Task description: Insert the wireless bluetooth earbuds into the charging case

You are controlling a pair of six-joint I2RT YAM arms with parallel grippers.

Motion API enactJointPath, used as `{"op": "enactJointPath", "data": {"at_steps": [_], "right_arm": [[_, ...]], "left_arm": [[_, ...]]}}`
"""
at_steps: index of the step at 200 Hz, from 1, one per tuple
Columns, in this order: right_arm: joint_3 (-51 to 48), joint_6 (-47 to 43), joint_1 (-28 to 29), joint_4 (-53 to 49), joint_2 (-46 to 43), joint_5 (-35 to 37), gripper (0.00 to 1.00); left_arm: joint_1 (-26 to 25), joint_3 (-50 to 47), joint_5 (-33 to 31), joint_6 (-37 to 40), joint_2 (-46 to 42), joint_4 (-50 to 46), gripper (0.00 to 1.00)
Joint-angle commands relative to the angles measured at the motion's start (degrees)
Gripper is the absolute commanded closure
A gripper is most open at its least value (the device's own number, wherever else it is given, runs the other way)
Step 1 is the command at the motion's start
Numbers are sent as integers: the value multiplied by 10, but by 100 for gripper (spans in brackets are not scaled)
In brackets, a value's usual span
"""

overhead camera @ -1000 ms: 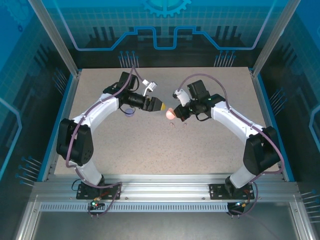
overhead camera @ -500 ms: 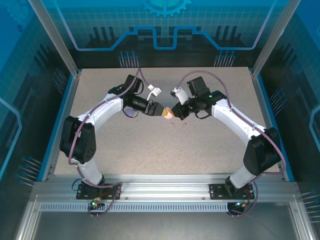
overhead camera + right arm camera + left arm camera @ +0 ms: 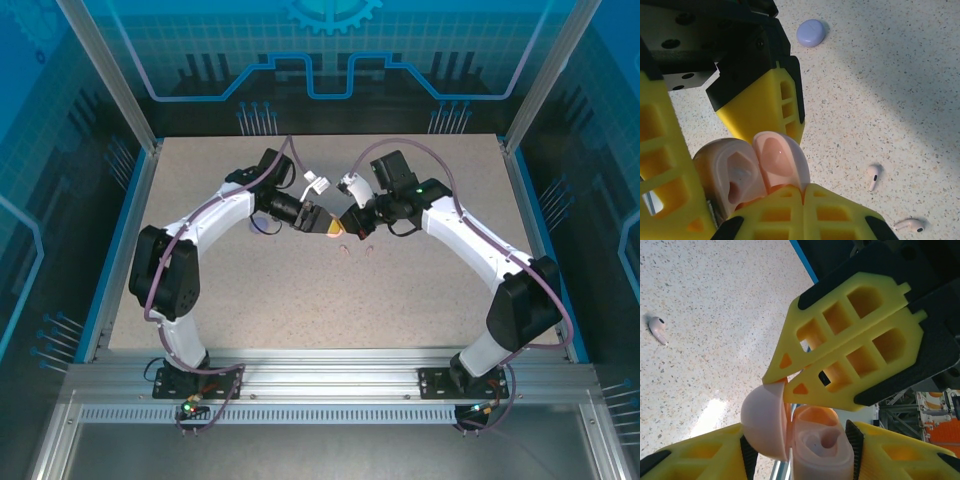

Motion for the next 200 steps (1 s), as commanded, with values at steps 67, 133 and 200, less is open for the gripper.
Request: {"op": "enactJointPath", "data": {"at_steps": [67, 133, 200], "right_arm": [[10, -14, 6, -18, -2, 3, 100], [19, 10, 2, -11, -4, 26, 97], [7, 110, -65, 24, -72, -30, 42]], "left_arm": [[-2, 23, 30, 19, 10, -24, 64], [-3, 17, 32, 21, 5, -26, 100], [-2, -27, -29, -11, -36, 40, 100]]}}
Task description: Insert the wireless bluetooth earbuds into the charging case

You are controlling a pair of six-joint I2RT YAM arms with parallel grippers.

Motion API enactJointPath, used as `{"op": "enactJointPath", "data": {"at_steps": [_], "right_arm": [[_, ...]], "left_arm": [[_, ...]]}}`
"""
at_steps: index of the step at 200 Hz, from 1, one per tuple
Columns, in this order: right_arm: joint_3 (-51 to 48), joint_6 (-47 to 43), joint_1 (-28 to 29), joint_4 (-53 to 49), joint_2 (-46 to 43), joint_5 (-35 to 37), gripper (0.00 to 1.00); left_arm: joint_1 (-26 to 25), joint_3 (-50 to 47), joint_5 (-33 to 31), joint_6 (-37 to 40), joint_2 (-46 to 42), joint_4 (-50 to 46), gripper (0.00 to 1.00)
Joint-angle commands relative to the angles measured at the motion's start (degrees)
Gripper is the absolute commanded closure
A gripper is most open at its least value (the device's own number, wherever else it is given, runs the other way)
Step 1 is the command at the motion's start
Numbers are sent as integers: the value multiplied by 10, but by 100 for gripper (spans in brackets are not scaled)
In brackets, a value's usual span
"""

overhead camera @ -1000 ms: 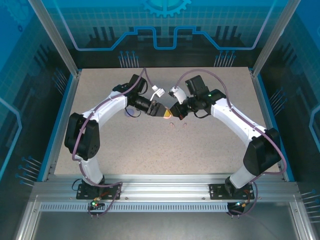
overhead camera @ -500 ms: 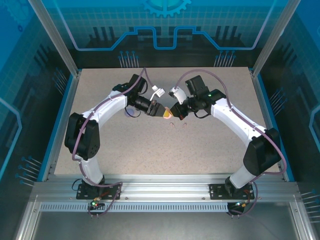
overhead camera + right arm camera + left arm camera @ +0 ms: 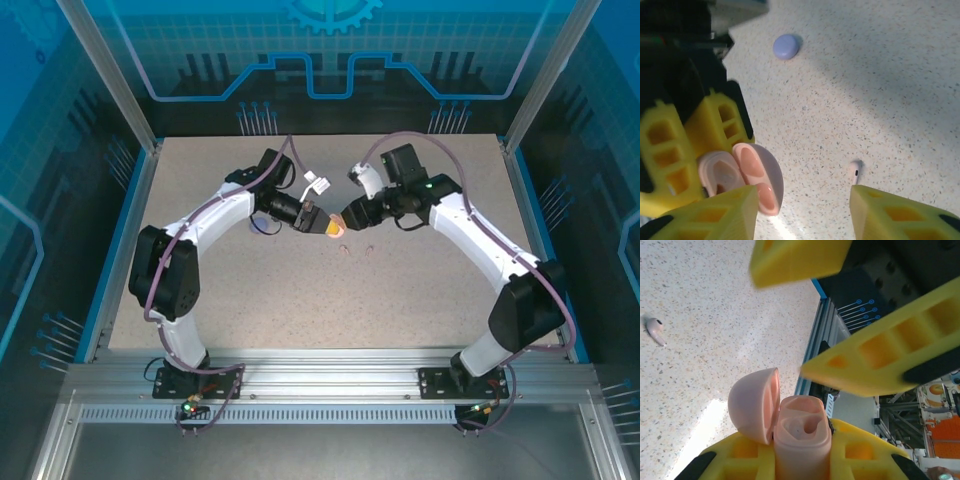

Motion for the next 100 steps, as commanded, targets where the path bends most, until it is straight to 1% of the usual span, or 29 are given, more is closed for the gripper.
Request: {"op": "enactJointPath", "data": {"at_steps": [1, 13, 31, 64, 84, 100], "right_arm": [[-8, 57, -30, 28, -58, -41, 41], [-26, 83, -43, 39, -79, -43, 38], [-51, 126, -58, 44, -101, -27, 34], [-80, 185, -63, 36, -105, 9, 32], [-98, 206, -57, 42, -92, 19, 32], [-106, 221, -48, 45, -74, 37, 32]], "left_arm": [[-2, -21, -28, -19, -34, 35, 100], [-1, -33, -40, -31, -48, 59, 100], [-1, -59, -68, -57, -75, 113, 100], [-1, -137, -124, -122, -145, 259, 100], [-2, -194, -184, -156, -198, 362, 100], [-2, -247, -250, -175, -244, 457, 100]]}}
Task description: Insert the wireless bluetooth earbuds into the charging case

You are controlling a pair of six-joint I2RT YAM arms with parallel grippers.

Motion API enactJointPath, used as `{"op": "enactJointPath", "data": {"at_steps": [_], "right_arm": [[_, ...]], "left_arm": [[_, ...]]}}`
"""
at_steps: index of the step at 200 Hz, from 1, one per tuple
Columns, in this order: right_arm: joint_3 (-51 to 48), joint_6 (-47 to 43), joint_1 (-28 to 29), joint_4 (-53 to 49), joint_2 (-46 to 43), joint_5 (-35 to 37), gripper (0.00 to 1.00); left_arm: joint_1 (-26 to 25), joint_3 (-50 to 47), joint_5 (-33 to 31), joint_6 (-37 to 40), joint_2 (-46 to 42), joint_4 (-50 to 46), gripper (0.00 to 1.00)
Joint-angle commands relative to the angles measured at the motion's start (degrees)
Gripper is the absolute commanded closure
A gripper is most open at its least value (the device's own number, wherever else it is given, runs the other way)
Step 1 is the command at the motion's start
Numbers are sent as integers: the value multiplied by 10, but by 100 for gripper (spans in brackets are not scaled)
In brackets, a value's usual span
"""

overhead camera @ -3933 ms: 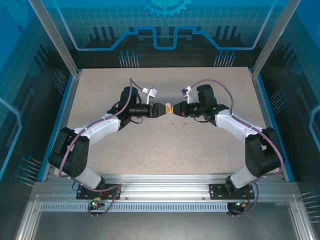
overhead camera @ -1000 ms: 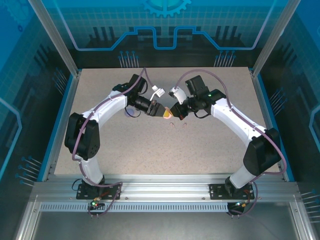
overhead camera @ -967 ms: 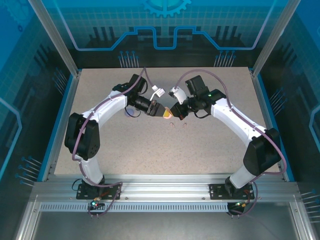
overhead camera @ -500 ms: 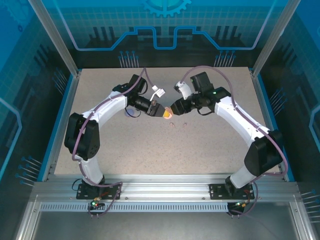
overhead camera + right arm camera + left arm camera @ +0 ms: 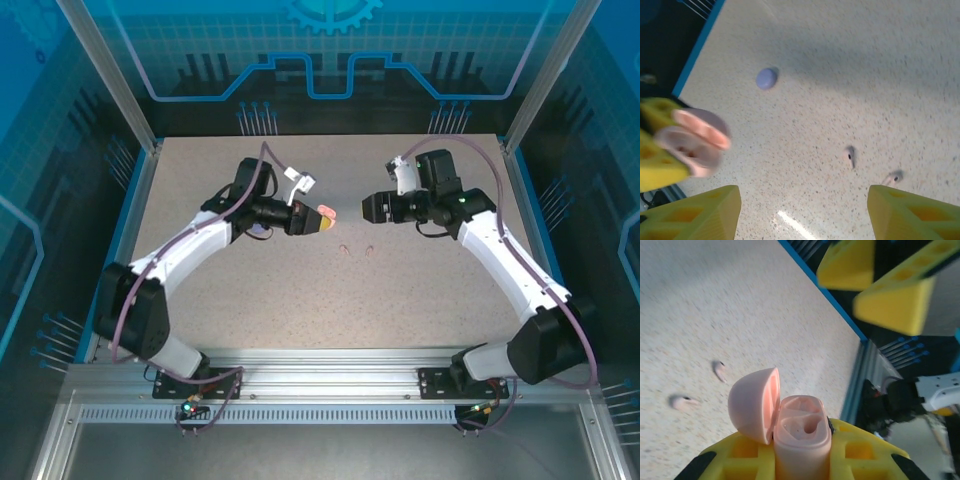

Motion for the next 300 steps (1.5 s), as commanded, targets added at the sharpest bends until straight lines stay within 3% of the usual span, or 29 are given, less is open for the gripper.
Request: {"op": "enactJointPath", "data": {"at_steps": [1, 45, 106, 161, 216, 300], "right_arm": [[-18, 47, 10, 6, 26, 28, 32], [-3, 59, 40, -3, 93, 75, 32], [37, 58, 79, -30, 169, 134, 33], [96, 55, 103, -73, 226, 182, 33], [152, 34, 119, -100, 307, 201, 35], [223, 12, 154, -149, 406, 247, 44]], "left_arm": [[-2, -60, -104, -53, -62, 183, 100], [-12, -201, -276, -31, -152, 460, 100], [-45, -216, -332, 77, -170, 562, 100], [-80, -187, -364, 151, -167, 588, 100], [-86, -160, -429, 145, -187, 569, 100], [-86, -164, -435, 126, -198, 544, 100]]}}
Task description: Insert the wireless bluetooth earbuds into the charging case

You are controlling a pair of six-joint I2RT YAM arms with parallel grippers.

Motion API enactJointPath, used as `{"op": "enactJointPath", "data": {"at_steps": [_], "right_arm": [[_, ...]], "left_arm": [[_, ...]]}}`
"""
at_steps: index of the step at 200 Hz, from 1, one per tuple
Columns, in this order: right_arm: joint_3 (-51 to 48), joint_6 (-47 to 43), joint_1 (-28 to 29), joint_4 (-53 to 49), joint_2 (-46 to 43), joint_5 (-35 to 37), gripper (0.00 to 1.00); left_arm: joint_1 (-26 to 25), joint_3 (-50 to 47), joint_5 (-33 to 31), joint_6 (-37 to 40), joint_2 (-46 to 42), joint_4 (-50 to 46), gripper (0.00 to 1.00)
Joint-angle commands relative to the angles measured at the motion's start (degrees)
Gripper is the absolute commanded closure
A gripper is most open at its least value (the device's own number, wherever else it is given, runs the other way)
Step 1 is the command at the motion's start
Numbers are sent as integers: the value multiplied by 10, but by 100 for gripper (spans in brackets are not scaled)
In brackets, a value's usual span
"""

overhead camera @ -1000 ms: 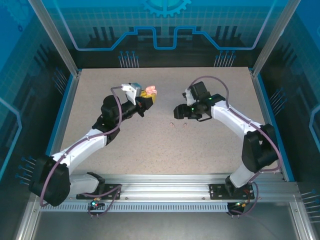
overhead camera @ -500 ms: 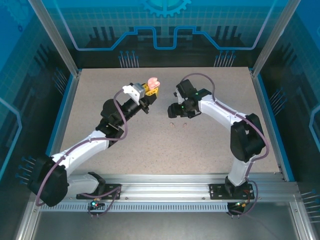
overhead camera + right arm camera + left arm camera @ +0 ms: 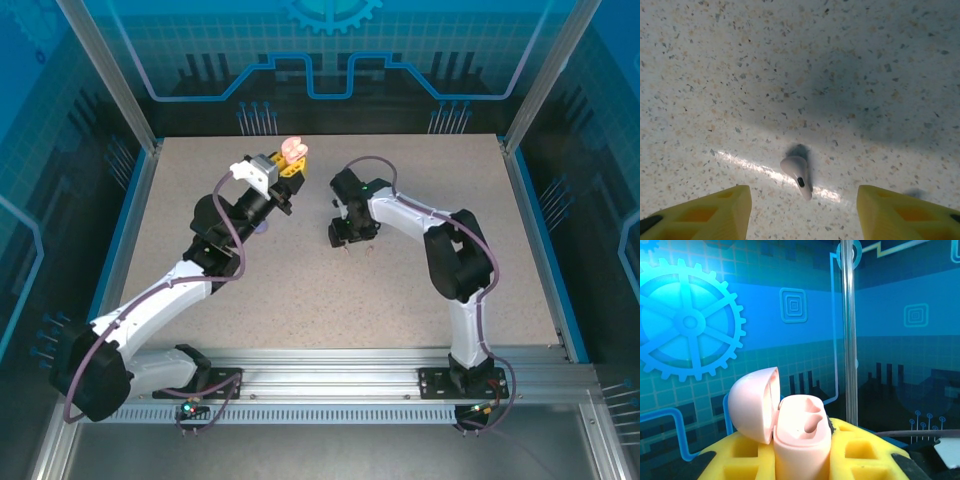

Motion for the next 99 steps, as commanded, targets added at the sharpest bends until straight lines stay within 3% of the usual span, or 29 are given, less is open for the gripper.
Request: {"op": "enactJointPath", "data": {"at_steps": [1, 99], "right_arm": [[32, -13, 17, -37, 22, 25, 44], [86, -25, 28, -71, 86, 54, 48]], "left_arm": [[-3, 0, -12, -6, -16, 4, 100], [-3, -10, -11, -4, -30, -9, 100]]}}
